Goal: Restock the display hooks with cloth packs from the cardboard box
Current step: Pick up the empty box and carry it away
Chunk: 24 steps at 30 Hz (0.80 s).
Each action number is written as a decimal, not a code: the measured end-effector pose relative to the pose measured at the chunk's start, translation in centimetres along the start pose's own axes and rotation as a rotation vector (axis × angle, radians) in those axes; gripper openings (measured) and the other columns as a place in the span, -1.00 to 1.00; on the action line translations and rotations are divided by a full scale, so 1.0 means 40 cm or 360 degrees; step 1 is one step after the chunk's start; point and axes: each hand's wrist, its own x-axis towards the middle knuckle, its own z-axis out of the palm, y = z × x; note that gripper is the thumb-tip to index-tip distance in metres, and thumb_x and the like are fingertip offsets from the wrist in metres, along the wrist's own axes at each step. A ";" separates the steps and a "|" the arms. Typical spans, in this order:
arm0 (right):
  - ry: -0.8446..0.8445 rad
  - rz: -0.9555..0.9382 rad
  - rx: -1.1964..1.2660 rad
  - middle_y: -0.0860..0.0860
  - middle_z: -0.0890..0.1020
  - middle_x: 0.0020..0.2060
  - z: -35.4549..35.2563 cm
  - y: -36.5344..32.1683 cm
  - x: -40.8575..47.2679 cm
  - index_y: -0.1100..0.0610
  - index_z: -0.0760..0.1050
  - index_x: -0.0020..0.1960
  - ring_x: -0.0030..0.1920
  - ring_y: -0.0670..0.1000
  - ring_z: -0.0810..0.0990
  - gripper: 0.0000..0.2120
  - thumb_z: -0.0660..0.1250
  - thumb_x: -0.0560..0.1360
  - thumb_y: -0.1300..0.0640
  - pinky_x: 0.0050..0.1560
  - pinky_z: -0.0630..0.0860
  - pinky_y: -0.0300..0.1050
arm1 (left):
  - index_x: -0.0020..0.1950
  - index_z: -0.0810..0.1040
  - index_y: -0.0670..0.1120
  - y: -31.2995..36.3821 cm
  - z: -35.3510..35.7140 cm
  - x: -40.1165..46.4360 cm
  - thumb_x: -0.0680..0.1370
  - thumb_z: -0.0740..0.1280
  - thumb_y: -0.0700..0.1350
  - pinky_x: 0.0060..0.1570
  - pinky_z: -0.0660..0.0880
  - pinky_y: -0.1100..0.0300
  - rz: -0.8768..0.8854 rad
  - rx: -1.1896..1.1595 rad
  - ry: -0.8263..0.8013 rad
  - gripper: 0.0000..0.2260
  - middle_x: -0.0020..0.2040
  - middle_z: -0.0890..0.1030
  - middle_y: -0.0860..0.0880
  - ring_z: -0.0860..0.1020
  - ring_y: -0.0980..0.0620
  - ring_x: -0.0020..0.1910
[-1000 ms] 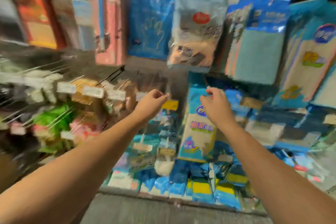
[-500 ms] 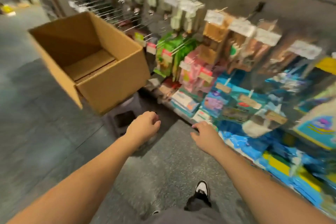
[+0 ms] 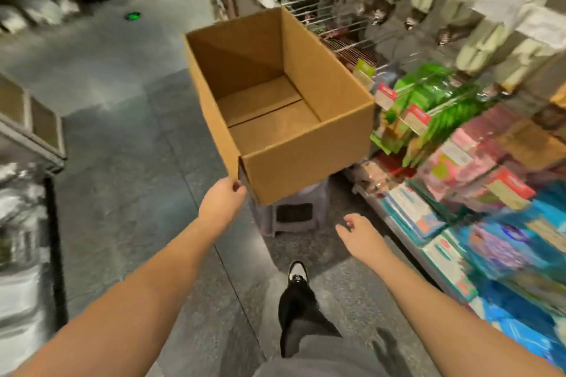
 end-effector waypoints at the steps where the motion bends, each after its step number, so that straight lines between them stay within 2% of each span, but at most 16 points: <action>1: -0.0006 0.0035 0.0086 0.06 0.42 0.42 -0.015 -0.046 0.059 0.15 0.27 0.51 0.27 0.06 0.52 -0.45 0.21 0.63 -0.11 0.12 0.44 -0.09 | 0.05 0.57 -0.10 0.005 -0.031 0.057 0.62 0.24 -0.07 -0.14 0.34 0.14 -0.0037 -0.0024 0.0043 -0.84 -0.07 0.57 -0.04 0.50 -0.04 -0.11; 3: -0.0018 0.0160 0.0315 0.06 0.38 0.46 -0.049 -0.135 0.165 0.14 0.20 0.55 0.33 0.10 0.47 -0.39 0.19 0.62 -0.16 0.10 0.39 -0.11 | 0.07 0.54 -0.11 0.017 -0.091 0.158 0.63 0.23 -0.08 -0.16 0.33 0.12 -0.0111 -0.0066 0.0080 -0.86 -0.06 0.56 -0.05 0.49 -0.04 -0.13; 4: -0.0020 0.0241 0.0450 0.06 0.35 0.48 -0.068 -0.179 0.214 0.13 0.17 0.56 0.36 0.12 0.44 -0.35 0.19 0.61 -0.20 0.15 0.39 -0.09 | 0.07 0.52 -0.11 0.022 -0.119 0.210 0.63 0.23 -0.08 -0.19 0.33 0.11 -0.0147 -0.0086 0.0081 -0.87 -0.06 0.56 -0.06 0.49 -0.02 -0.16; 6: -0.0011 0.0389 0.0683 0.05 0.30 0.50 -0.106 -0.262 0.299 0.08 0.10 0.58 0.36 0.15 0.42 -0.28 0.20 0.58 -0.25 0.30 0.44 0.05 | 0.08 0.50 -0.12 0.027 -0.167 0.313 0.62 0.23 -0.07 -0.26 0.34 0.09 -0.0205 -0.0117 0.0087 -0.85 -0.03 0.58 -0.10 0.48 0.01 -0.20; 8: -0.0014 0.0532 0.0847 0.06 0.26 0.52 -0.135 -0.339 0.370 0.03 0.01 0.61 0.30 0.16 0.44 -0.23 0.22 0.56 -0.27 0.28 0.51 0.12 | 0.12 0.48 -0.12 0.027 -0.204 0.417 0.61 0.25 -0.02 -0.26 0.36 0.09 -0.0291 -0.0171 0.0071 -0.80 0.02 0.60 -0.13 0.50 -0.03 -0.17; 11: -0.0028 0.0729 0.1134 0.06 0.16 0.56 -0.150 -0.425 0.450 0.02 -0.16 0.62 0.42 0.19 0.34 -0.12 0.27 0.55 -0.25 0.24 0.53 0.11 | 0.27 0.42 -0.11 0.039 -0.242 0.543 0.59 0.28 0.09 -0.11 0.44 0.07 -0.0495 -0.0394 -0.0006 -0.64 0.01 0.56 -0.10 0.52 -0.09 -0.07; 14: 0.0000 0.0857 0.1320 0.07 0.21 0.54 -0.120 -0.477 0.517 0.03 -0.35 0.59 0.41 0.20 0.33 -0.03 0.31 0.56 -0.17 0.15 0.52 0.12 | 0.45 0.29 -0.12 0.048 -0.261 0.657 0.57 0.29 0.09 0.12 0.54 -0.06 -0.0697 -0.0626 -0.0123 -0.48 0.06 0.50 -0.07 0.50 -0.09 0.00; 16: 0.0159 0.0966 0.1388 0.10 0.28 0.49 -0.087 -0.496 0.546 0.01 -0.35 0.58 0.32 0.21 0.40 -0.06 0.32 0.57 -0.06 0.16 0.52 0.12 | 0.53 0.20 -0.11 0.048 -0.271 0.735 0.57 0.29 0.10 0.15 0.52 -0.10 -0.0788 -0.0696 -0.0197 -0.39 0.23 0.46 -0.12 0.48 -0.16 0.11; 19: 0.0474 0.0972 0.1520 0.10 0.30 0.44 -0.041 -0.505 0.567 -0.10 -0.21 0.59 0.23 0.19 0.45 -0.15 0.31 0.54 0.09 0.25 0.49 0.23 | 0.57 0.16 -0.08 0.041 -0.282 0.869 0.55 0.35 0.17 0.14 0.50 -0.19 -0.0875 -0.0767 -0.0323 -0.30 0.44 0.38 -0.15 0.43 -0.25 0.32; 20: 0.0550 0.0971 0.1602 0.09 0.29 0.45 -0.031 -0.508 0.575 -0.14 -0.17 0.58 0.24 0.19 0.45 -0.18 0.29 0.54 0.13 0.27 0.47 0.25 | 0.55 0.21 -0.09 0.037 -0.285 0.910 0.56 0.35 0.16 0.14 0.50 -0.20 -0.0903 -0.0796 -0.0371 -0.34 0.43 0.39 -0.14 0.43 -0.26 0.32; 22: 0.0678 0.1006 0.1682 0.06 0.27 0.48 -0.011 -0.496 0.597 -0.19 -0.11 0.57 0.33 0.17 0.41 -0.25 0.22 0.55 0.17 0.34 0.39 0.26 | 0.38 0.35 -0.14 0.035 -0.288 0.974 0.61 0.32 0.07 0.15 0.53 -0.19 -0.0909 -0.0862 -0.0457 -0.56 0.26 0.47 -0.16 0.49 -0.23 0.14; 24: 0.0771 0.1061 0.1673 0.05 0.29 0.48 0.009 -0.484 0.609 -0.22 -0.06 0.55 0.36 0.17 0.40 -0.26 0.21 0.49 0.11 0.36 0.36 0.28 | 0.20 0.44 -0.15 0.039 -0.283 1.021 0.65 0.22 -0.04 -0.05 0.57 -0.13 -0.0876 -0.0847 -0.0560 -0.78 0.13 0.51 -0.19 0.53 -0.20 -0.03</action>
